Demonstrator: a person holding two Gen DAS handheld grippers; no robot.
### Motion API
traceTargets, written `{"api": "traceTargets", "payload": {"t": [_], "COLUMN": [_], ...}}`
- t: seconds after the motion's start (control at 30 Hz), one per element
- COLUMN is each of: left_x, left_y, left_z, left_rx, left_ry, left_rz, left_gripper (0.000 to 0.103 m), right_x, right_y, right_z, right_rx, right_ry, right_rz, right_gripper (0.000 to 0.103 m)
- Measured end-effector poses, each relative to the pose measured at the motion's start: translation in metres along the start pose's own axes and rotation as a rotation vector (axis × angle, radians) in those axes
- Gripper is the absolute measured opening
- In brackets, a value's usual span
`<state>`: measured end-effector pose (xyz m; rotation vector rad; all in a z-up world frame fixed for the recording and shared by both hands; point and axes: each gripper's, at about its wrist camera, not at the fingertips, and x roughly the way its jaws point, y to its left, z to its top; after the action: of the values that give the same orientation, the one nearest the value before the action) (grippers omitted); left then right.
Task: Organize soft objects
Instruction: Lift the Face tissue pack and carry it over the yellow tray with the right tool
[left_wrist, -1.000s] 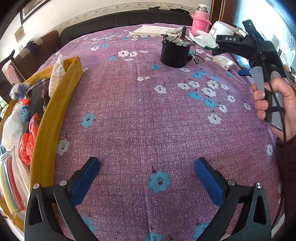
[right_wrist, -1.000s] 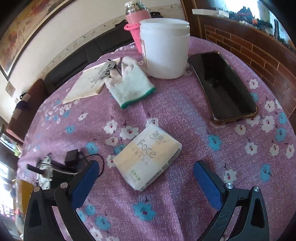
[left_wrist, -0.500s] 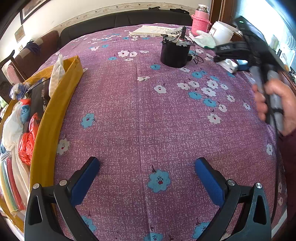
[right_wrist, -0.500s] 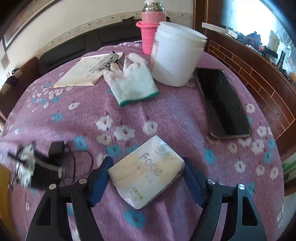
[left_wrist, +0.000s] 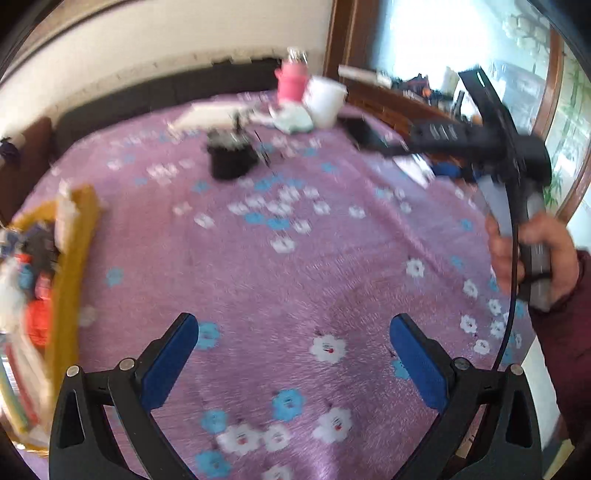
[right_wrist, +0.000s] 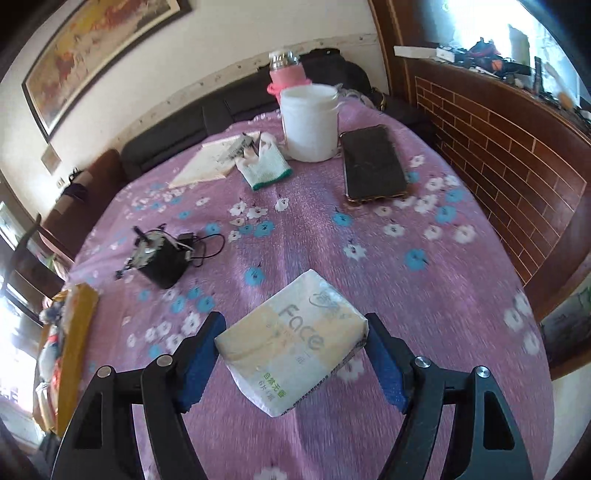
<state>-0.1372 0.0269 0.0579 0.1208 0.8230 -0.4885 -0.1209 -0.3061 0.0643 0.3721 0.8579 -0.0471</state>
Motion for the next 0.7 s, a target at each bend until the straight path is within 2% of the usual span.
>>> {"api": "traceTargets", "payload": {"t": [0.1, 0.2, 0.3, 0.4, 0.5, 0.6, 0.7], "left_x": [-0.025, -0.052, -0.084, -0.126, -0.155, -0.182, -0.194], "left_y": [0.032, 0.085, 0.149, 0.207, 0.241, 0.268, 0.275], "left_z": [-0.001, -0.006, -0.024, -0.052, -0.077, -0.099, -0.111], "left_rx": [-0.075, -0.191, -0.346, -0.499, -0.585, -0.665, -0.687], "left_ry": [-0.054, -0.105, -0.144, -0.186, -0.216, -0.246, -0.272], "left_rz": [0.046, 0.138, 0.267, 0.414, 0.521, 0.592, 0.619], "left_gripper": [0.103, 0.103, 0.103, 0.103, 0.103, 0.103, 0.103], "right_x": [-0.011, -0.018, -0.020, -0.017, -0.007, 0.001, 0.007], "right_y": [0.007, 0.017, 0.036, 0.069, 0.112, 0.165, 0.222], "right_z": [-0.009, -0.014, -0.018, -0.026, -0.036, -0.049, -0.062], "right_rx": [-0.018, -0.034, -0.063, -0.133, -0.211, -0.307, -0.399], "right_ry": [-0.013, -0.011, -0.004, 0.016, 0.050, 0.079, 0.109], "right_rz": [-0.003, 0.015, 0.044, 0.082, 0.145, 0.212, 0.286], "right_gripper": [0.080, 0.080, 0.080, 0.081, 0.081, 0.081, 0.081]}}
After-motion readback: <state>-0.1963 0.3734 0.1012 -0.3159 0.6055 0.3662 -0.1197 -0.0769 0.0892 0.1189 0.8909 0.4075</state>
